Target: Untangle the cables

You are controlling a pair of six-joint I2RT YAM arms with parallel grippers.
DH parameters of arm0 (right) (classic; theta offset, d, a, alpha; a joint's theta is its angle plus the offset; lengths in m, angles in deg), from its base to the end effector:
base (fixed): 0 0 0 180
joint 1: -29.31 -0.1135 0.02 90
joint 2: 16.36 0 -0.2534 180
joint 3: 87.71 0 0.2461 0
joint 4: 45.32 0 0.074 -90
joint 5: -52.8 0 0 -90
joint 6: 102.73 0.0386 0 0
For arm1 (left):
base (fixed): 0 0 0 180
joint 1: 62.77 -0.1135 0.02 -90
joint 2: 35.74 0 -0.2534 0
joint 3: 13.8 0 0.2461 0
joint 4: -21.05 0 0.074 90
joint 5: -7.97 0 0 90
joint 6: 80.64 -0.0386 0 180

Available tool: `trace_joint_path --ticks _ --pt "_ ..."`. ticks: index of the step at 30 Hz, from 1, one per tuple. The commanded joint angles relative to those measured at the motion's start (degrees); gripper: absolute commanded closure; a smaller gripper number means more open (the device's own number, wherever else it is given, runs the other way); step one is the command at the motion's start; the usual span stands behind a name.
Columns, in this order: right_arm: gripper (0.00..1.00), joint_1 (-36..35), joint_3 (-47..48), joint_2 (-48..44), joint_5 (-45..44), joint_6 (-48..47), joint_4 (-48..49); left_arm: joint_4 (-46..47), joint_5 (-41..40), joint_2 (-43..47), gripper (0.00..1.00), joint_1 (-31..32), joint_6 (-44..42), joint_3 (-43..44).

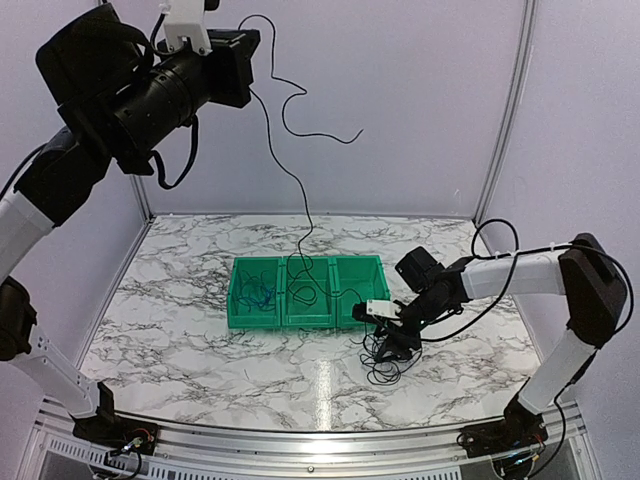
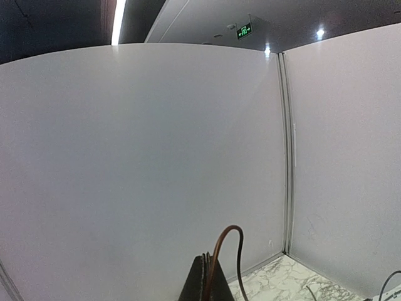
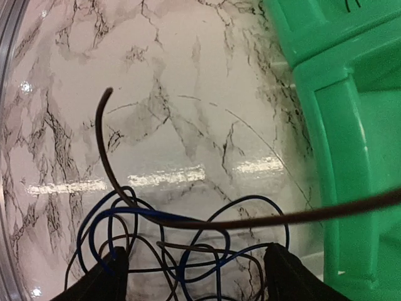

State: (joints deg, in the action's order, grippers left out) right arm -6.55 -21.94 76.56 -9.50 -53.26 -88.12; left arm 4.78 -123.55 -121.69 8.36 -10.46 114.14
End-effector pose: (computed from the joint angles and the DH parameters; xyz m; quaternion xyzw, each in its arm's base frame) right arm 0.2237 0.1838 0.1527 -0.6239 0.7256 0.2286 0.1785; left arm 0.1140 -0.2545 0.5756 0.1442 0.5628 -0.1728 0.7954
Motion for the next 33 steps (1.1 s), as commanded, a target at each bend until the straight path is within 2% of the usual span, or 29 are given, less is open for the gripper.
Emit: trace_joint_path --ticks 1,2,5,7,13,21,27,33 --pt "0.4 -0.9 2.3 3.1 -3.7 3.6 3.4 1.2 -0.7 1.7 1.0 -0.2 -1.6 1.6" --pt "0.55 -1.0 2.2 3.5 -4.2 3.6 3.2 1.5 -0.6 1.8 1.0 -0.2 -1.7 1.5" --pt "0.85 -0.8 0.8 2.8 -6.6 3.5 3.3 3.8 -0.1 2.1 1.0 -0.2 -2.1 1.6" --pt "0.99 -0.3 -0.5 1.8 -8.8 3.2 3.0 4.1 0.6 1.8 1.0 -0.2 -2.1 2.8" --pt "1.0 6.8 -6.1 -3.5 -12.5 -0.3 2.3 4.7 1.4 0.7 1.0 -0.2 -3.3 5.7" --pt "0.94 18.2 -13.5 -8.4 -14.9 -6.4 2.9 7.2 -0.5 0.2 1.0 -0.2 -6.5 5.0" --pt "0.94 20.1 -14.3 -8.9 -13.8 -5.8 3.4 8.0 -1.5 -0.6 1.0 -0.2 -8.0 4.8" --pt "0.93 21.7 -14.8 -8.9 -13.2 -5.5 3.8 12.0 -4.8 0.2 1.0 -0.3 -13.2 4.7"
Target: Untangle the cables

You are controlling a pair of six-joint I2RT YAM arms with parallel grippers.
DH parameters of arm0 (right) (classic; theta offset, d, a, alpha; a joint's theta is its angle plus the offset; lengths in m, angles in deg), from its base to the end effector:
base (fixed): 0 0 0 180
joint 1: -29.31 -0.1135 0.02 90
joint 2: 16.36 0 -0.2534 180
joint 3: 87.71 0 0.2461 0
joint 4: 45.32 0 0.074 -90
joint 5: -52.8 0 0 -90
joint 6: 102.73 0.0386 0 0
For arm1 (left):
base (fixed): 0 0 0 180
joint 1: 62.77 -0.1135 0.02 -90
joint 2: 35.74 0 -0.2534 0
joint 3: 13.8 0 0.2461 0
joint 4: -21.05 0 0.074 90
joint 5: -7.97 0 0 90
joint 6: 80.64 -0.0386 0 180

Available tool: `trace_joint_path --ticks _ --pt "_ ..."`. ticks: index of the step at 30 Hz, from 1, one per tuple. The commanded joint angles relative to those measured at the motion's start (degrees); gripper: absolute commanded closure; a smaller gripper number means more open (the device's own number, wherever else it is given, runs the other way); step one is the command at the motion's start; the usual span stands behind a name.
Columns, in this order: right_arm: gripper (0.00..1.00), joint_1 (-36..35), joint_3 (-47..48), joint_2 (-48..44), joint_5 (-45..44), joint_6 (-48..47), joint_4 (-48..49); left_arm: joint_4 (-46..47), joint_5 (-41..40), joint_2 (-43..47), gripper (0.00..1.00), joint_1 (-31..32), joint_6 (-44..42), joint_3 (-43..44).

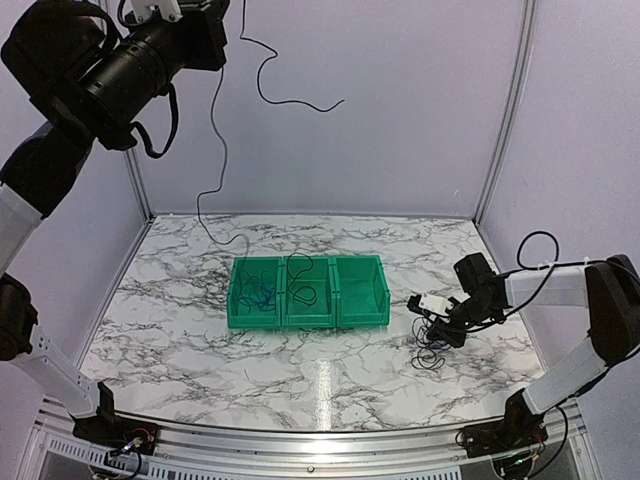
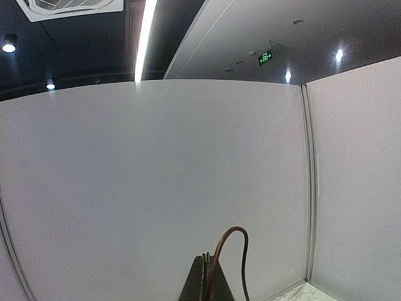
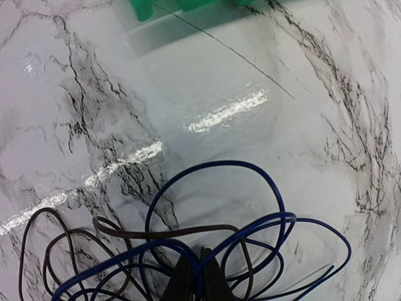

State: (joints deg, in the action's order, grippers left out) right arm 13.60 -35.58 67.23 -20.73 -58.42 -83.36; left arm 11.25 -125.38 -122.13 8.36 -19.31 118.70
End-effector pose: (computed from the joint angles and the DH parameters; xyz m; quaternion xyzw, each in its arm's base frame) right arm 0.2286 0.0757 0.1329 -0.5191 0.8244 0.0906 0.2066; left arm 0.1082 -0.2345 0.6042 0.1087 0.5224 -0.1448 0.8333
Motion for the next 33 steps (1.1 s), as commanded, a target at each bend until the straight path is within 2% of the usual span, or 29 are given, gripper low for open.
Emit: trace_joint_path --ticks 1,3,6,10,15,17,21,28,33 --pt "0.92 1.5 -1.1 0.3 -1.8 -0.2 -1.1 5.6 -3.1 0.6 1.0 -0.4 -5.0 0.1" --pt "0.87 1.5 -0.4 0.2 -1.0 0.4 -1.7 4.5 -3.1 0.4 1.0 -0.4 -5.3 0.1" --pt "0.69 1.6 1.6 -0.1 0.6 1.4 -3.5 2.9 -3.4 -0.2 1.0 -0.4 -5.0 -0.4" --pt "0.52 1.6 4.7 -1.9 3.8 2.7 -6.9 2.8 -3.7 0.2 1.0 -0.4 -4.8 -2.6" --pt "0.3 1.6 7.1 -8.0 9.2 3.4 -9.8 3.5 -3.8 0.3 1.0 -0.5 -4.9 -3.9" --pt "0.25 1.6 7.2 -10.5 10.9 4.0 -9.5 3.7 -3.8 -0.1 1.0 -0.6 -4.8 -4.2" --pt "0.23 1.6 7.2 -13.1 13.1 6.0 -8.9 2.9 -3.0 -1.3 1.0 -1.2 -3.4 -4.2" --pt "0.22 1.6 5.3 -14.8 11.9 8.2 -6.6 1.7 -0.8 -5.7 1.0 -3.6 -0.6 -1.6" --pt "0.22 1.6 4.1 -14.8 9.9 9.1 -4.4 -0.9 2.6 -8.2 1.0 -8.2 5.9 -0.8"
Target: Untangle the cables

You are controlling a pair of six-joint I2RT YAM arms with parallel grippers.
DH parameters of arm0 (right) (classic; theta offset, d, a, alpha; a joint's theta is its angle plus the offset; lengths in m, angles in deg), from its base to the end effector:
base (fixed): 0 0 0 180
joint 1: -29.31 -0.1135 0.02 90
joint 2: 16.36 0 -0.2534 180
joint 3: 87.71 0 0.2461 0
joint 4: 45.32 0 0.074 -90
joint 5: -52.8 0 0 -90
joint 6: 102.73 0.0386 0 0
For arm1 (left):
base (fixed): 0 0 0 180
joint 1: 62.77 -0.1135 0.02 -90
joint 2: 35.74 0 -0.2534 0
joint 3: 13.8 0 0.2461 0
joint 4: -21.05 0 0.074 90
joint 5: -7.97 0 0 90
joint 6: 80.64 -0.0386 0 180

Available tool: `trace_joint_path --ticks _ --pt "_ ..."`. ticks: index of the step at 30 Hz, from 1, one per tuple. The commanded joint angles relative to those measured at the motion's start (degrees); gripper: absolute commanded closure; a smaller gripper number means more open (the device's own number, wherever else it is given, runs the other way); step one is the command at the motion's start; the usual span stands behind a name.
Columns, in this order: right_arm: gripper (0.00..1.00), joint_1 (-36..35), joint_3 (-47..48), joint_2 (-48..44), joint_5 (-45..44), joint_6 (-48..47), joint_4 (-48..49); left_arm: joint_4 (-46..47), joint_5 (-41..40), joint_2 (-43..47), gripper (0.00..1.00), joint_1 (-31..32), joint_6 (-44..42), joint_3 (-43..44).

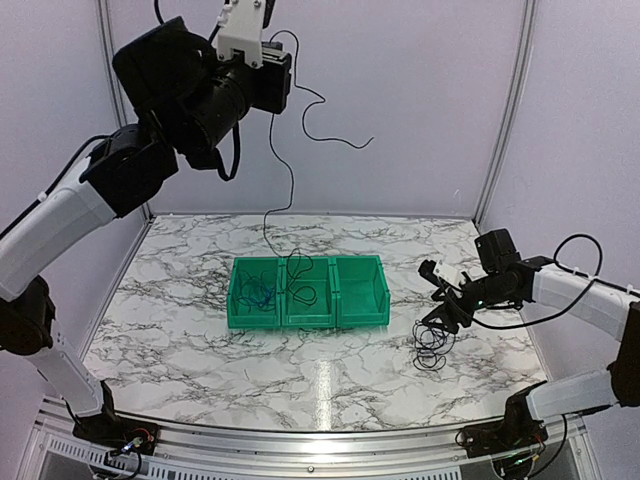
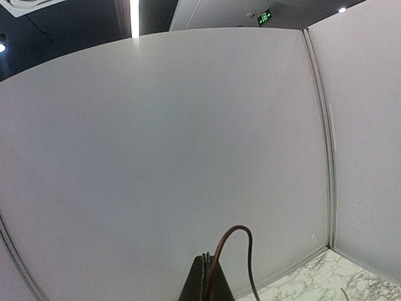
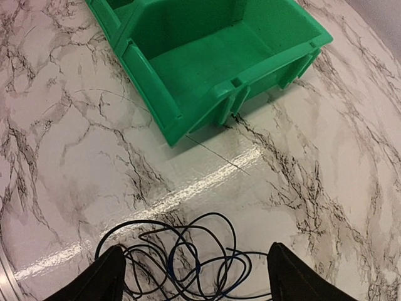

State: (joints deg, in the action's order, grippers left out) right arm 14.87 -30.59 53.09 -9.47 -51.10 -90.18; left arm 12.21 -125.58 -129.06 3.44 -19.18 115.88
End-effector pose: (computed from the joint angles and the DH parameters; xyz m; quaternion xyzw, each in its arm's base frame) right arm 0.2183 0.0748 0.2073 -0.4748 0.8041 0.1680 0.3159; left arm 0.1547 -0.2851 0.5595 0.1396 0.5595 -0.0742 0.8136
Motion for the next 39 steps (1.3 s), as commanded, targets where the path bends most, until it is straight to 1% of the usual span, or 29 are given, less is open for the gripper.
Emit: trace_joint_path --ticks 1,4,8,18,30,39 --pt "0.22 0.3 -1.0 -0.5 -1.8 2.0 2.8 -2.7 4.1 -1.6 1.0 -4.3 7.6 1.6" --pt "0.22 0.3 -0.7 0.0 -2.0 2.4 3.2 -3.4 6.2 -1.8 1.0 -6.1 11.6 -1.6" --pt "0.22 0.3 -0.7 0.3 -1.7 2.7 3.4 -3.7 7.1 -2.1 1.0 -7.2 13.3 -4.1" --pt "0.21 0.3 -0.4 1.8 -1.2 2.7 3.5 -3.4 6.3 -2.7 1.0 -7.7 10.5 -2.4" --pt "0.21 0.3 -0.6 2.4 -1.2 2.6 3.2 -2.0 6.3 -6.6 1.0 -11.2 11.1 -3.7" --pt "0.21 0.3 -0.6 2.9 -1.1 2.4 3.3 -1.6 7.2 -6.7 1.0 -13.5 9.5 0.3"
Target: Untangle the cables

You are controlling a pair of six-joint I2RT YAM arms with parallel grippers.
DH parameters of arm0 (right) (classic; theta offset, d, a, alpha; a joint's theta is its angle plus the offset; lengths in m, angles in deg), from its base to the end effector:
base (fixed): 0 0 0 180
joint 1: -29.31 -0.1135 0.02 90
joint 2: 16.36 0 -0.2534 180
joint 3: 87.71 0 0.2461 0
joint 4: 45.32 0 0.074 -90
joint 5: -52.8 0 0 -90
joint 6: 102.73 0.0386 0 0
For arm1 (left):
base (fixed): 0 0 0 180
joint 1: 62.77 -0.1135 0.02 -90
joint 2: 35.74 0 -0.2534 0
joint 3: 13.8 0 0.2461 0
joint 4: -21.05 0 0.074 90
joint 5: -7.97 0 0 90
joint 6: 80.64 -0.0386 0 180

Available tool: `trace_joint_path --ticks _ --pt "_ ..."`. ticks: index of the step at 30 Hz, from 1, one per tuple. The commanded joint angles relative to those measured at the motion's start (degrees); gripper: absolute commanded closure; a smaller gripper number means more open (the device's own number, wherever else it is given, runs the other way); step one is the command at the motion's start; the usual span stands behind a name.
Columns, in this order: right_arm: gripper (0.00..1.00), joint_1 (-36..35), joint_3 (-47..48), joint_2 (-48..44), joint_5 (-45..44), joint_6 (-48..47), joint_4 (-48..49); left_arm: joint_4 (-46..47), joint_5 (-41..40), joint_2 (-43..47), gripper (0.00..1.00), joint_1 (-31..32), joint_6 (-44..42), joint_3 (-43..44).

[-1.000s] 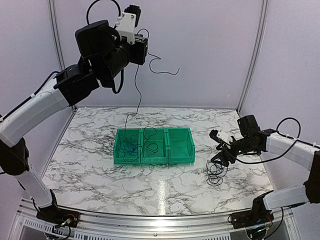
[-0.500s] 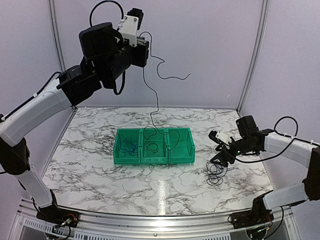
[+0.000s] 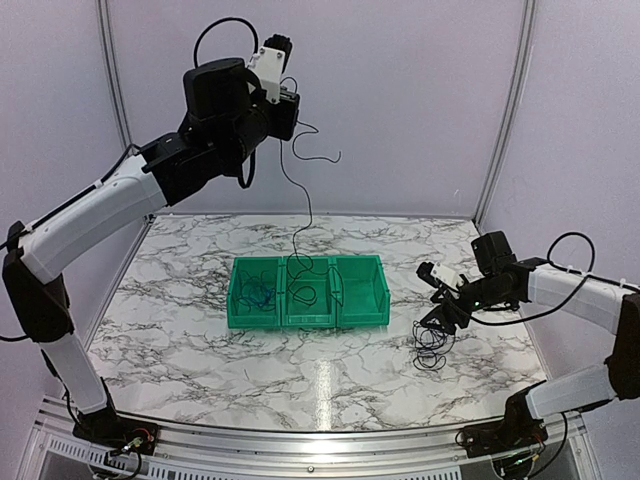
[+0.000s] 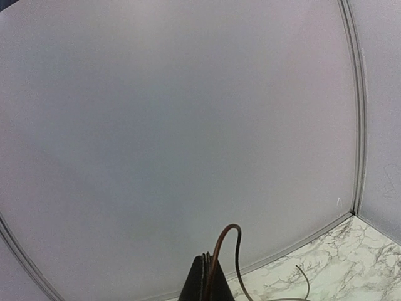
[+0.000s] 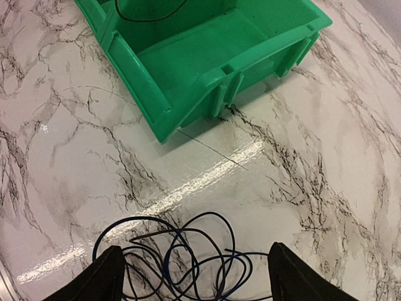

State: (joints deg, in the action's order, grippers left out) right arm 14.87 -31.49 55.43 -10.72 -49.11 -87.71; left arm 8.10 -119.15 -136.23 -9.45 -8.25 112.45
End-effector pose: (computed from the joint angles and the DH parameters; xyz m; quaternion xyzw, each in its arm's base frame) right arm 0.2237 0.0754 0.1961 -0.4586 0.8180 0.1650 0.3056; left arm 0.2516 -0.2988 0.4929 0.1405 0.6260 -0.0382 0.7661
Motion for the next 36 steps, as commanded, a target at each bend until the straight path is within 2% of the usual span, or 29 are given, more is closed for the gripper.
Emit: trace_joint_path --ticks 1,7,18,31,36 --pt "0.21 0.3 0.3 0.6 0.1 0.5 0.8 2.4 1.1 0.4 1.0 -0.6 -1.5 4.4" --pt "0.21 0.3 0.3 1.2 0.1 0.4 0.8 2.2 1.3 0.4 1.0 -0.6 -2.2 6.6" --pt "0.21 0.3 0.4 2.0 0.5 0.3 0.4 3.8 1.0 -0.2 1.0 -0.8 -0.5 1.5" --pt "0.21 0.3 0.6 3.6 0.7 -0.4 -0.1 6.7 4.8 2.5 1.0 -0.8 14.9 -16.6" --pt "0.2 0.2 0.6 4.2 1.1 -0.6 -0.3 8.2 7.3 1.8 1.0 -0.8 22.4 -19.6"
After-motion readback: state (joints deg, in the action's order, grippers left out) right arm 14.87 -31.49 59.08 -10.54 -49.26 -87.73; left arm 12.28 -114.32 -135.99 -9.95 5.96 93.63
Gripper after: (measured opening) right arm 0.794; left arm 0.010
